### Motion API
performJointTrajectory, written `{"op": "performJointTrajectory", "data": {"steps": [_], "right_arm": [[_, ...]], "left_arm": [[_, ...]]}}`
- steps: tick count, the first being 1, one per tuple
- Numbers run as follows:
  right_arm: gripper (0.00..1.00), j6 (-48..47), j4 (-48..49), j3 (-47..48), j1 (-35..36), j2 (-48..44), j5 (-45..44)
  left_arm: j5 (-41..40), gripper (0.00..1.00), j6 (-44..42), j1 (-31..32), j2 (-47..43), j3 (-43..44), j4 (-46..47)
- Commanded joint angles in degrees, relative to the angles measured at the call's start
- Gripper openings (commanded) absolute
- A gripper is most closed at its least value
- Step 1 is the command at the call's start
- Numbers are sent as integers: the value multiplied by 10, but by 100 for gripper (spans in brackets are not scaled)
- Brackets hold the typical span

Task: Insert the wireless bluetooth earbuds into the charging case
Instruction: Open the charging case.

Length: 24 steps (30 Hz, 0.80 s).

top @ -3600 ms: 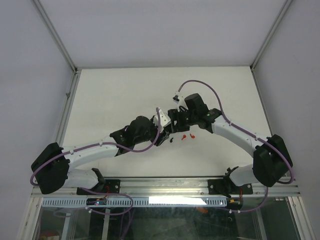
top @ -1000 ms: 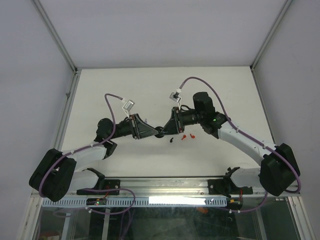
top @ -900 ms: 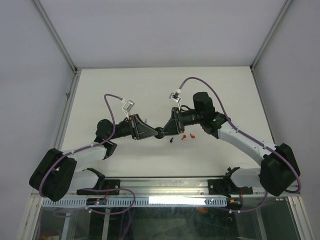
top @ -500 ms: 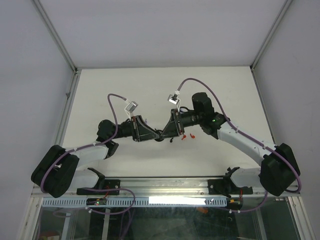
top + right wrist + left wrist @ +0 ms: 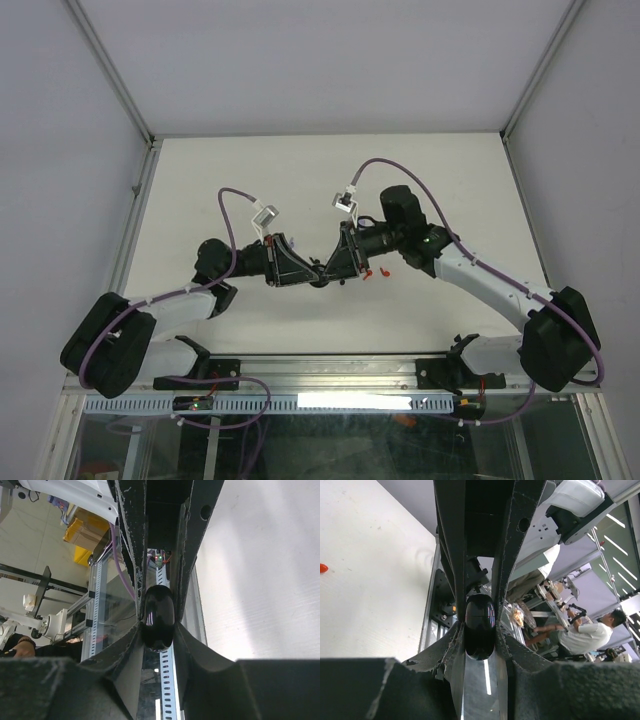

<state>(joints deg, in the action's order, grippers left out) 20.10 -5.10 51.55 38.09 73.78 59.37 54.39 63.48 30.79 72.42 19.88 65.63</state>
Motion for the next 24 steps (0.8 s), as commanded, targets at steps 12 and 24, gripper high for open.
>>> {"op": "performJointTrajectory", "data": {"steps": [12, 24], "right_arm": [[42, -58, -31, 42, -4, -25, -46], [43, -62, -43, 52, -11, -22, -53]], "left_arm": [[25, 0, -229, 15, -126, 43, -202], [6, 0, -278, 15, -152, 17, -191]]}}
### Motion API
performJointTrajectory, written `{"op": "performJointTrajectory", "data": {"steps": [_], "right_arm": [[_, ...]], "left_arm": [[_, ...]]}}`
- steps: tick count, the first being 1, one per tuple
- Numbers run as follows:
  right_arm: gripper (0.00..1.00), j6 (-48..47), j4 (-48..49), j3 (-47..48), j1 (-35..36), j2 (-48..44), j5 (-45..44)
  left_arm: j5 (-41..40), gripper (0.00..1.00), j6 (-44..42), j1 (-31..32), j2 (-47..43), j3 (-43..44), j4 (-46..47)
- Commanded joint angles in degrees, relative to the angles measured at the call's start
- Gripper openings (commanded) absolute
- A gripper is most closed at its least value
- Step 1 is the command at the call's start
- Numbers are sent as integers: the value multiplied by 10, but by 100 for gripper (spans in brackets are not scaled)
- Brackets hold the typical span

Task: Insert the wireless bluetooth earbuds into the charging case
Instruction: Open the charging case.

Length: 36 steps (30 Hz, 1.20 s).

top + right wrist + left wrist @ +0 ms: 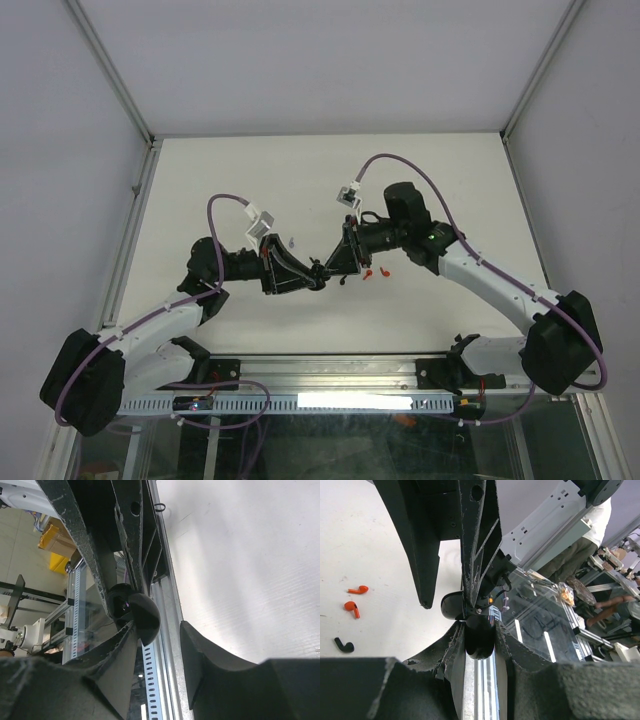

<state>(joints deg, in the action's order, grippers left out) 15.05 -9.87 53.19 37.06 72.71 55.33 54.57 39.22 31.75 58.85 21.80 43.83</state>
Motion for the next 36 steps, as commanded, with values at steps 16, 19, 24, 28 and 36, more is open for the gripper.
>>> {"op": "performJointTrajectory", "data": {"steps": [16, 19, 24, 28, 36], "right_arm": [[42, -33, 10, 39, 24, -18, -23], [37, -42, 8, 39, 23, -20, -21], [28, -61, -4, 42, 24, -27, -21], [19, -79, -23, 50, 27, -34, -24], [3, -175, -171, 118, 64, -17, -134]], "left_arm": [[-38, 0, -29, 5, -2, -6, 80], [-33, 1, -26, 6, -3, -8, 79], [-25, 6, -31, 6, -4, -8, 62], [-25, 14, -43, 5, -1, 1, 32], [-21, 47, -70, 6, 0, 14, -19]]}}
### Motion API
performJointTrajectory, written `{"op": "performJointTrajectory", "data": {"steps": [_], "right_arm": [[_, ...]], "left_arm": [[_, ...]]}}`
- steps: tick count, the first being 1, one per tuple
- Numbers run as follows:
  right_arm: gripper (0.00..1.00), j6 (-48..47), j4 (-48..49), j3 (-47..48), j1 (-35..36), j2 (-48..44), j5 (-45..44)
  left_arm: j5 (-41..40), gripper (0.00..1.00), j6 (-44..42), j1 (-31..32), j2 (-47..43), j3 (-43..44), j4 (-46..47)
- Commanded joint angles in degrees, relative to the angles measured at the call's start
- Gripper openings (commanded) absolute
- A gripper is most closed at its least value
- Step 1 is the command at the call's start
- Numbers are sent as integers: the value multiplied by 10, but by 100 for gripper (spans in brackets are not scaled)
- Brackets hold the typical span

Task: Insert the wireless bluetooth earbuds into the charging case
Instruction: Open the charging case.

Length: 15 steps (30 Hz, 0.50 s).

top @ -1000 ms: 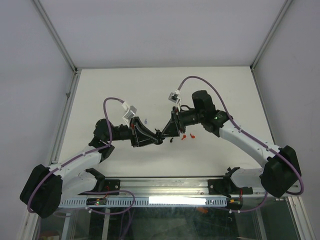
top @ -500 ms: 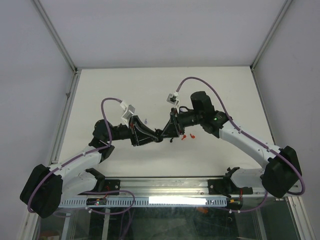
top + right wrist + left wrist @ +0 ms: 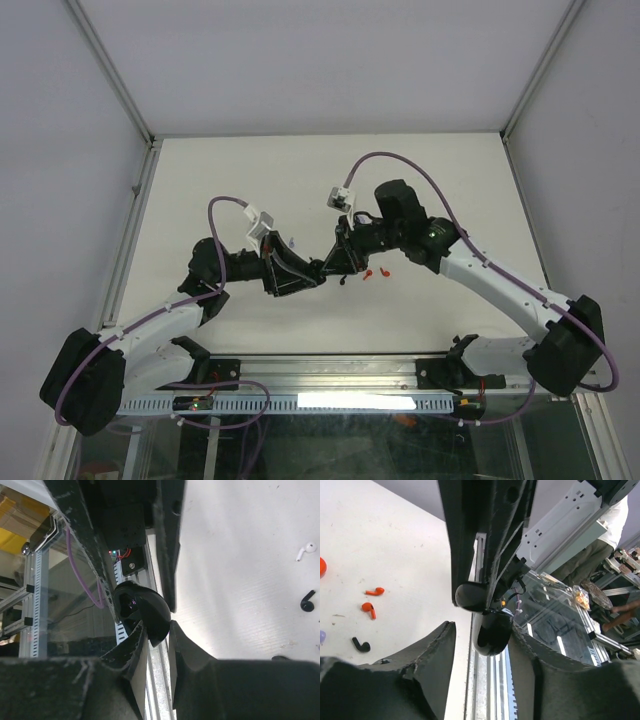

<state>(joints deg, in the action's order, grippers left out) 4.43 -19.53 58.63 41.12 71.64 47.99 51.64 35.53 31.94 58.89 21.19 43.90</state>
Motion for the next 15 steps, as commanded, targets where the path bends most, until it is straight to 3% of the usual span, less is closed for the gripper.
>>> {"op": "performJointTrajectory", "data": {"steps": [1, 9, 15], "right_arm": [[2, -80, -97, 76, 32, -2, -77], [0, -150, -259, 157, 89, 32, -209], [0, -166, -317, 205, 113, 67, -243]], "left_arm": [[11, 50, -37, 4, -2, 21, -25], [-8, 57, -83, 6, -19, 13, -37], [-42, 57, -142, 28, -42, -5, -23]]}}
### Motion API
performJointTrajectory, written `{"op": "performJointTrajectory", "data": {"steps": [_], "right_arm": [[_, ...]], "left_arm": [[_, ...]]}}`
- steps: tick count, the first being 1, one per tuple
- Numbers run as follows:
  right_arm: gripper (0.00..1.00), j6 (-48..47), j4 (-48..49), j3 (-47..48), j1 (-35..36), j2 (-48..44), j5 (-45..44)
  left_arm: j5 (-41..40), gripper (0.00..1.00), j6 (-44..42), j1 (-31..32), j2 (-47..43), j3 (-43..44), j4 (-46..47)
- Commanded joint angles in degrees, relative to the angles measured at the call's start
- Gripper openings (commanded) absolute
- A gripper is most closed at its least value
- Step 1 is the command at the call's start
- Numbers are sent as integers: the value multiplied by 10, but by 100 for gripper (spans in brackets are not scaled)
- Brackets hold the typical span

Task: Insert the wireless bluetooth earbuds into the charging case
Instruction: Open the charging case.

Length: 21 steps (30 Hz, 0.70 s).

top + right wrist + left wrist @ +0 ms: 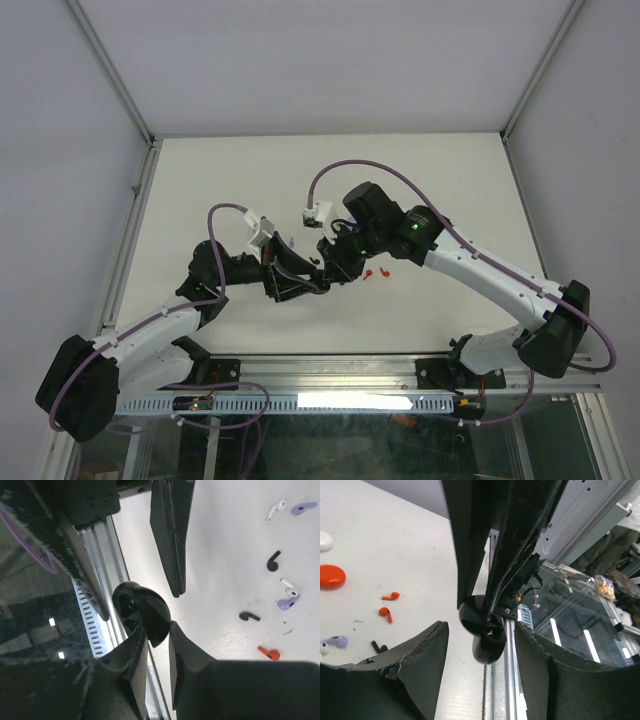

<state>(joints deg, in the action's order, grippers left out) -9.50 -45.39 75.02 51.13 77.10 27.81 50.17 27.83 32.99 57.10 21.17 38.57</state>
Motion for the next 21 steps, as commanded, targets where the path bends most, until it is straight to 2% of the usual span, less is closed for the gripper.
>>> {"op": "performJointTrajectory", "data": {"steps": [1, 9, 14, 21], "right_arm": [[0, -27, -61, 46, 17, 15, -43], [0, -27, -58, 61, 23, 2, -48], [0, -27, -50, 56, 23, -12, -38], [0, -26, -38, 42, 23, -8, -33]], "left_arm": [[-28, 57, -81, 25, -26, -6, 31], [-66, 58, -163, 66, -31, -32, 10], [-95, 59, -168, 67, -35, -47, 19], [-73, 56, -150, 68, -16, -50, 70]]}}
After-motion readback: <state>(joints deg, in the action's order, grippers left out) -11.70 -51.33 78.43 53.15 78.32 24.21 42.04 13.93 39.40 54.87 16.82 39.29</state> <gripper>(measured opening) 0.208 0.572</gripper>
